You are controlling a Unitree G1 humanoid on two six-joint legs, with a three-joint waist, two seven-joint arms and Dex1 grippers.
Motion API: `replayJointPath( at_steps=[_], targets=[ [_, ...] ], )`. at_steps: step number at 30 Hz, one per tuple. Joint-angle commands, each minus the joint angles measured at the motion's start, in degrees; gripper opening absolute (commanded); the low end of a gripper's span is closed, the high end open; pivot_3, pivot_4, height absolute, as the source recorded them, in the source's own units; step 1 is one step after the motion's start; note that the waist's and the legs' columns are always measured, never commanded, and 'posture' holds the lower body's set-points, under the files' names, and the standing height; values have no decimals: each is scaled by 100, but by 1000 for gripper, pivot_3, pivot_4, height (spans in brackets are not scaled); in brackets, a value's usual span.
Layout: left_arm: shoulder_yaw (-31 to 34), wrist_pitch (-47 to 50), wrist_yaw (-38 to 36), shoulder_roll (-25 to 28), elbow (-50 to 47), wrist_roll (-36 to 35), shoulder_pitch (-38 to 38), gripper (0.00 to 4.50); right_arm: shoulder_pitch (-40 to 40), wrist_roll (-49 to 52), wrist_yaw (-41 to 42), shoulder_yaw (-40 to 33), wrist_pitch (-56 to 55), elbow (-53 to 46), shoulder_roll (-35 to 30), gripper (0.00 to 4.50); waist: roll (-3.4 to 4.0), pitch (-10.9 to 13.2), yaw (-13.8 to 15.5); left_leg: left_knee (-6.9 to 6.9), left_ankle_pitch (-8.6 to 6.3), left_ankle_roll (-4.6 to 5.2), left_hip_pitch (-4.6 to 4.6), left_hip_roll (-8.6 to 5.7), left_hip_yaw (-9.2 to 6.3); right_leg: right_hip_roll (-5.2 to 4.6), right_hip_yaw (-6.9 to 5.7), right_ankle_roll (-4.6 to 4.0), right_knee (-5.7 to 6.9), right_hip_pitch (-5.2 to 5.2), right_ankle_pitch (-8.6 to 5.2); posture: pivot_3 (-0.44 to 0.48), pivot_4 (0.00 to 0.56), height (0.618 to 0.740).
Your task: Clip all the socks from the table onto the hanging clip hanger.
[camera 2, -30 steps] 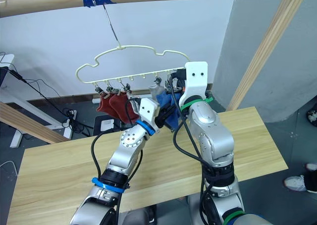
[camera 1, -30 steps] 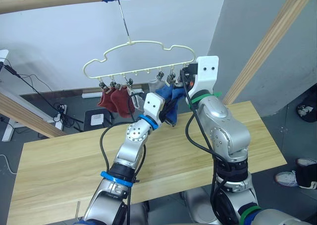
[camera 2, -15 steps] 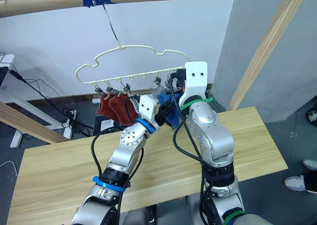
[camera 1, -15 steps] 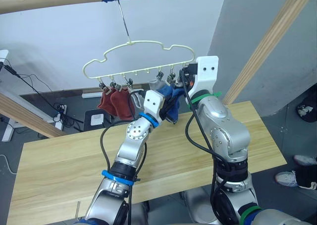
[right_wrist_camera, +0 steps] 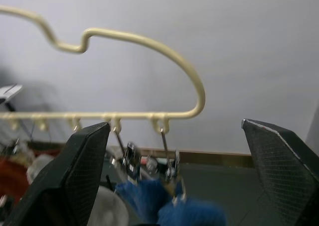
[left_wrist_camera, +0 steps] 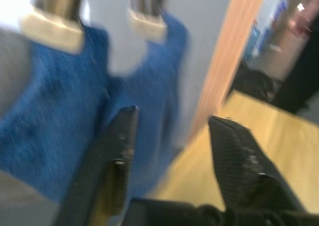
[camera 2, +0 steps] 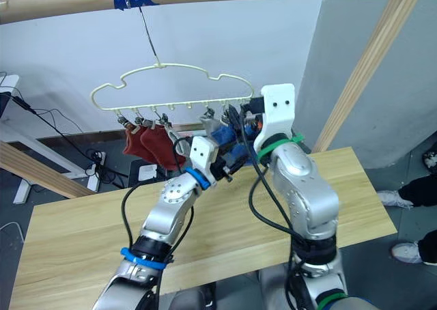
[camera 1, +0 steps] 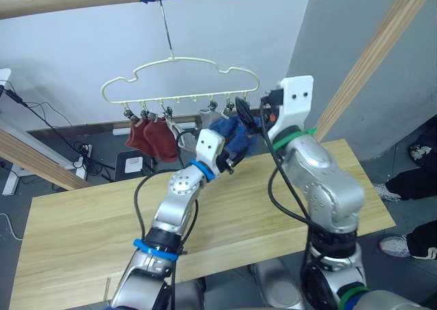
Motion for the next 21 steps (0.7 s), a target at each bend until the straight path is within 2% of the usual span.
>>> replayJointPath(
  at_steps=[1,4,7,12,14,18,21],
  targets=[
    [17,361,-563,393,-904,-364,381,3594,105,417,723,-103,132,-644,-605,4500,0,0,-2,0,0,0,-1,0,1,0,1,0,-1,-1,0,-293,253,740],
    [142,642,-1072,1015,-1699,-657,921,4459,280,802,1612,-232,68,-758,-1498,4500,0,0,-5,2,0,0,4,1,1,0,1,0,2,1,0,-282,247,740],
    [294,898,-1302,1440,-2266,-923,1261,4459,420,1106,2302,-336,-98,-718,-2202,4500,0,0,13,1,0,0,6,4,2,1,1,-2,1,2,-1,-276,244,740],
    [1476,1256,-1776,2480,-2849,-1673,1789,4459,463,1438,4005,-603,-857,-121,-3640,4500,-1,0,21,5,0,0,8,4,7,1,1,-2,-1,3,-1,-231,230,740],
    [1638,1365,-1819,2657,-2861,-1813,1841,4459,456,1462,4242,-597,-1107,81,-3867,4500,-1,0,34,5,0,0,12,4,7,1,0,-4,0,3,-2,-219,226,740],
    [2733,1703,-2146,3428,-2739,-2173,2257,4459,302,1291,5042,-674,-1793,766,-4518,4500,-3,-1,50,4,0,0,9,4,14,0,4,-3,-4,3,-2,-166,206,740],
    [3149,1961,-2212,3850,-2498,-2210,2437,4459,281,1151,5464,-614,-2318,1106,-4851,4500,-3,-1,138,0,0,0,8,5,14,0,2,-4,-5,-3,-3,-153,195,740]
  ],
)
